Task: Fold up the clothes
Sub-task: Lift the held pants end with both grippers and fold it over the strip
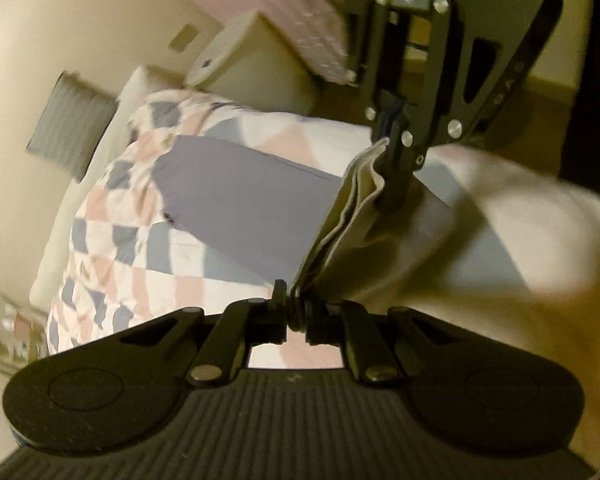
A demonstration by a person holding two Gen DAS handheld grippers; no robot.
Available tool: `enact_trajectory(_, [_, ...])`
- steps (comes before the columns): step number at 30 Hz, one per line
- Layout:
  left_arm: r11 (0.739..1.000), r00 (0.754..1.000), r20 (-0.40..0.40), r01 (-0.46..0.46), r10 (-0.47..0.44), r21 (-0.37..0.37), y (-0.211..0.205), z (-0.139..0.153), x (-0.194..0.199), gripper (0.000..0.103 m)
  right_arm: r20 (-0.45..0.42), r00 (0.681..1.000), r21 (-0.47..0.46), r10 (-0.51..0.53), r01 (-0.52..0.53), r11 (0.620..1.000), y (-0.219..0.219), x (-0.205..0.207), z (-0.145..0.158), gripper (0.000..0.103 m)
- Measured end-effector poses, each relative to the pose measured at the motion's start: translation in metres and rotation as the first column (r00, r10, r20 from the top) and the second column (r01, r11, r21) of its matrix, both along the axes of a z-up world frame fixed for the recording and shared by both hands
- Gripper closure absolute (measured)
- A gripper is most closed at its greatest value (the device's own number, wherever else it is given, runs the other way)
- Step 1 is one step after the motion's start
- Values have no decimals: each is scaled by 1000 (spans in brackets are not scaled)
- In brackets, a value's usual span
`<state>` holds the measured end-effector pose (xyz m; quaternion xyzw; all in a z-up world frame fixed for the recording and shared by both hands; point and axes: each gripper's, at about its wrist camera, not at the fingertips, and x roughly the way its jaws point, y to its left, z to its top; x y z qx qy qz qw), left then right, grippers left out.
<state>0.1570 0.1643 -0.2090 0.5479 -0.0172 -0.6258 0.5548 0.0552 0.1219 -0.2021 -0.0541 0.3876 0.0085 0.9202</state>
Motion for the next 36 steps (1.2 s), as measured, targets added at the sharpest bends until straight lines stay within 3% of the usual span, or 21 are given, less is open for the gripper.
enact_trajectory(3, [999,999,-11,-38,38,9,-35,16,4,96,19,995,135,-98,95,986,-53,10,24,100])
enact_trajectory(8, [992,992,-35,-118,120,46,-99,33,8,96,8,990,216,-137,132,967,-131,16,38,100])
enact_trajectory(15, [977,977,-30,-210,211,45,-192,36,17,96,3,997,247,-71,68,967,-228,30,45,100])
enact_trajectory(24, [970,969,-54,-237,240,55,-286,25,54,95,-9,998,262,-56,57,963,-324,61,34,100])
enact_trajectory(36, [978,964,-177,-180,197,107,-428,-1,141,95,-112,982,304,-152,179,935,-458,133,0,100])
